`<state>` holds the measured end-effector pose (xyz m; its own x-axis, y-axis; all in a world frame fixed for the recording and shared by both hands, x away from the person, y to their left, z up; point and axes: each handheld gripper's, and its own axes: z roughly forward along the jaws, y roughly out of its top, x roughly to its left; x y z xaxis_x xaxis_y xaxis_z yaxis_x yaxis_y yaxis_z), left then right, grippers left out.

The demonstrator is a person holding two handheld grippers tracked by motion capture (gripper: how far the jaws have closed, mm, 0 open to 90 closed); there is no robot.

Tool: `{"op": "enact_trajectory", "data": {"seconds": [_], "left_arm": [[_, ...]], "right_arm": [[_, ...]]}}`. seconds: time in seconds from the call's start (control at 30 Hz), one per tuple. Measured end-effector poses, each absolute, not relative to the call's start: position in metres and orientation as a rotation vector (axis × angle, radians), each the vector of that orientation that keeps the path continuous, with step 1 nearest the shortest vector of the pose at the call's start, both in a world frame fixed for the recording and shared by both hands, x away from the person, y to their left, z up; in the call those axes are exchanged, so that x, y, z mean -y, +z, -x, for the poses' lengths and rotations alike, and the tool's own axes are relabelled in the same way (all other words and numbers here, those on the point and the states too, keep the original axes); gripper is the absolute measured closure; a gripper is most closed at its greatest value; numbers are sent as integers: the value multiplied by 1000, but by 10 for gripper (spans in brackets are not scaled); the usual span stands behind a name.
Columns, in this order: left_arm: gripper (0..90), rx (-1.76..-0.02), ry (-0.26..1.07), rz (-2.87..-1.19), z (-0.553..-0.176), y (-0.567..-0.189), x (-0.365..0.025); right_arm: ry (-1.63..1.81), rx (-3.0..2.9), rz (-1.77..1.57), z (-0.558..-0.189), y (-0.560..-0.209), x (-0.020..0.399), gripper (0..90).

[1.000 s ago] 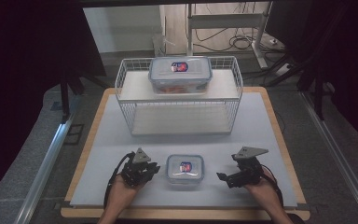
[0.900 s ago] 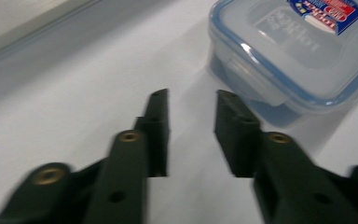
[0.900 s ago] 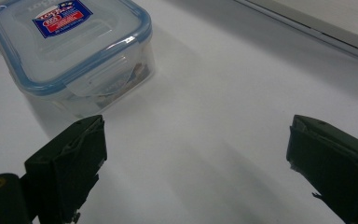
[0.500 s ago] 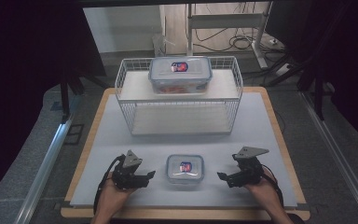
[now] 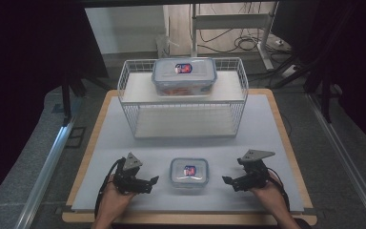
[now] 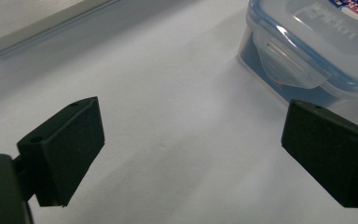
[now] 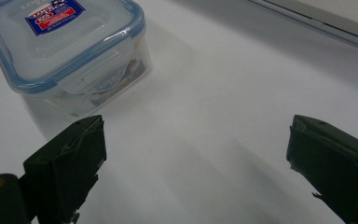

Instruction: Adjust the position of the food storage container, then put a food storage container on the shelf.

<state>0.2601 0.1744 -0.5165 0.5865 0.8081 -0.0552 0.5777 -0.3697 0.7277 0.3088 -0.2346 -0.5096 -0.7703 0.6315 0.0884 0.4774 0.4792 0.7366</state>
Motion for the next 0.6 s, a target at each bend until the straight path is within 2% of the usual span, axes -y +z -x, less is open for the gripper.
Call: {"op": "enact_trajectory", "data": {"seconds": [0.4, 0.6], "left_arm": [[47, -1071, 426, -2044, -262, -519, -180], [41, -1064, 393, -2037, -262, -517, -177]], "right_arm": [[1185, -2517, -983, -309, -507, 235, 38], [1194, -2494, -1009, -307, -502, 231, 23]]}}
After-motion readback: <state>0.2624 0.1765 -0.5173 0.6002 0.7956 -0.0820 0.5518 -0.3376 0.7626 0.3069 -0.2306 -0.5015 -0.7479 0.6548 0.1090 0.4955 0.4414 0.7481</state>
